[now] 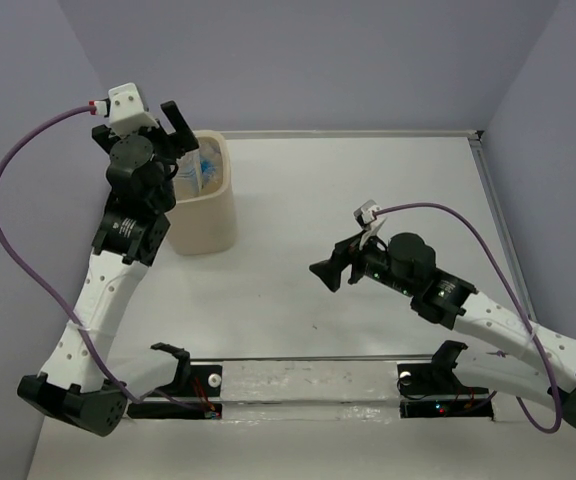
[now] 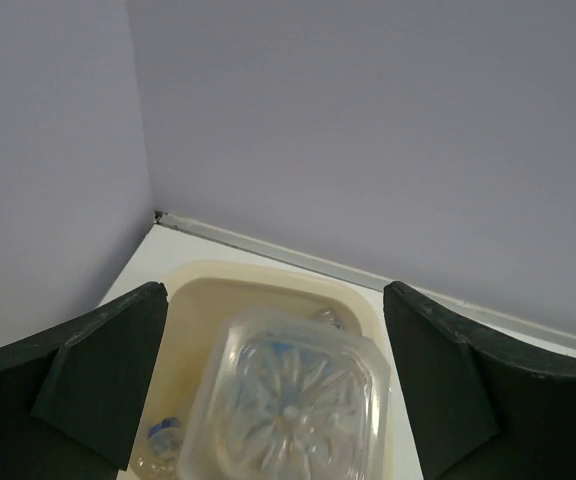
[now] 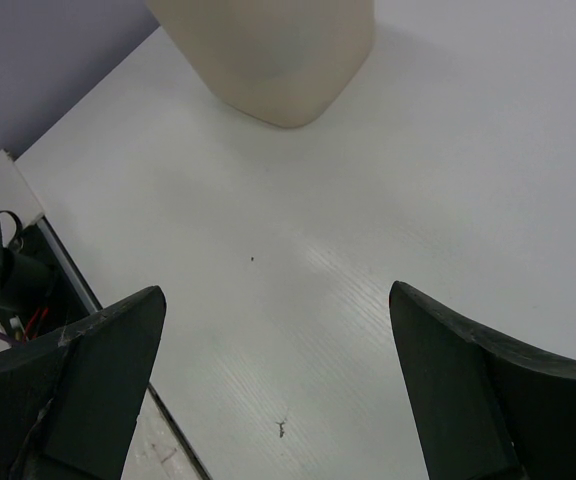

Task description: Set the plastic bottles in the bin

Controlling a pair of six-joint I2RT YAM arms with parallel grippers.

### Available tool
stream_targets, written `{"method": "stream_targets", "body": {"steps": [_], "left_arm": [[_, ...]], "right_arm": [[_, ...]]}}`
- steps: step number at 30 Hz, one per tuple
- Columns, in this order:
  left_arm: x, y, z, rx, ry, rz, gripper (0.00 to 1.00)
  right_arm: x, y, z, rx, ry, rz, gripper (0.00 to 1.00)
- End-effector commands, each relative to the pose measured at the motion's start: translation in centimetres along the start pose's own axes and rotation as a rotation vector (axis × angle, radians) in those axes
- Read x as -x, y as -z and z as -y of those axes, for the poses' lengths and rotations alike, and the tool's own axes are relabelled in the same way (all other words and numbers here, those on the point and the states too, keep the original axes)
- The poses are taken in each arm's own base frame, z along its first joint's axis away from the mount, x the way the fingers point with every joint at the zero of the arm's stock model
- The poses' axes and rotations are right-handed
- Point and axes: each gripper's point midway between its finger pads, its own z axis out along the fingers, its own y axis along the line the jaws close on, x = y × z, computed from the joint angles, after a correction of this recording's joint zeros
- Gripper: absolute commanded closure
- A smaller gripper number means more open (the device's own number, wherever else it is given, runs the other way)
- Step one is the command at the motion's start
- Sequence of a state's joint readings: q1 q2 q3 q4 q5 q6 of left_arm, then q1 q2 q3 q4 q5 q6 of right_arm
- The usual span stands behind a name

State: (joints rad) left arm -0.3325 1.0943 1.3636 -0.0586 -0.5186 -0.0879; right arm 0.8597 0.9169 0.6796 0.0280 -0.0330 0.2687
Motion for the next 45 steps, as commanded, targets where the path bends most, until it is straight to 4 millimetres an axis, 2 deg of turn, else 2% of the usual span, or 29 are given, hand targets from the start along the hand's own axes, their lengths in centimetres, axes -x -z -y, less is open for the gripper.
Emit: {"method": "stream_targets", "body": {"steps": [1, 2, 5, 7, 13, 14, 18, 19, 21, 22, 24, 28, 30, 38, 45], "left_arm": [[-3.7, -0.5, -0.5, 0.029, -0.04, -0.063, 0.01], [-5.0, -0.7, -0.8, 0.046, -0.057, -0.08, 0.01], [-6.8, -1.6, -1.2, 0.083, -0.094, -0.114, 0.01], [-7.6, -2.3, -1.1, 0.104, -0.113, -0.142, 0.01], [-8.4, -3.5, -1.1, 0.133, -0.119, -0.159, 0.01], [-9.4, -3.9, -1.2, 0.14, -0.128, -0.181, 0.01], [-11.0, -4.7, -1.5, 0.152, -0.145, -0.213, 0.01], [-12.4, -5.3, -1.6, 0.148, -0.165, -0.251, 0.01], [-13.2, -5.9, -1.3, 0.144, -0.173, -0.29, 0.01], [-14.4, -6.0, -0.7, 0.115, -0.166, -0.319, 0.01], [-14.5, -5.8, -0.3, 0.091, -0.136, -0.313, 0.01], [-10.6, -4.6, 0.3, 0.04, -0.047, -0.207, 0.01], [-6.7, -3.1, 0.5, 0.0, 0.019, -0.125, 0.01], [0.5, -0.5, 3.2, -0.179, 0.155, 0.018, 0.01], [0.3, -1.1, 4.2, -0.209, 0.159, -0.005, 0.01]], "right_arm": [[3.4, 0.4, -0.8, 0.004, 0.009, 0.083, 0.02], [3.4, 0.5, -0.8, 0.005, 0.014, 0.082, 0.02], [3.6, 0.5, -0.3, -0.025, 0.016, 0.093, 0.02], [3.6, 0.3, -0.2, -0.028, 0.016, 0.089, 0.02], [3.2, 0.0, -0.1, -0.034, 0.017, 0.078, 0.02], [3.2, 0.0, 0.0, -0.036, 0.017, 0.079, 0.02], [3.0, 0.1, 0.1, -0.043, 0.02, 0.077, 0.02], [3.0, 0.1, 0.2, -0.043, 0.022, 0.077, 0.02], [3.0, 0.1, 0.2, -0.045, 0.02, 0.076, 0.02], [3.1, 0.1, 0.2, -0.045, 0.02, 0.08, 0.02], [3.1, 0.2, 0.3, -0.051, 0.023, 0.081, 0.02], [3.1, 0.5, 0.4, -0.055, 0.021, 0.089, 0.02], [3.3, 0.5, 0.3, -0.052, 0.023, 0.091, 0.02], [3.6, 0.0, -0.1, -0.04, 0.015, 0.086, 0.01], [4.3, 0.1, -0.2, -0.038, 0.018, 0.1, 0.01]]}}
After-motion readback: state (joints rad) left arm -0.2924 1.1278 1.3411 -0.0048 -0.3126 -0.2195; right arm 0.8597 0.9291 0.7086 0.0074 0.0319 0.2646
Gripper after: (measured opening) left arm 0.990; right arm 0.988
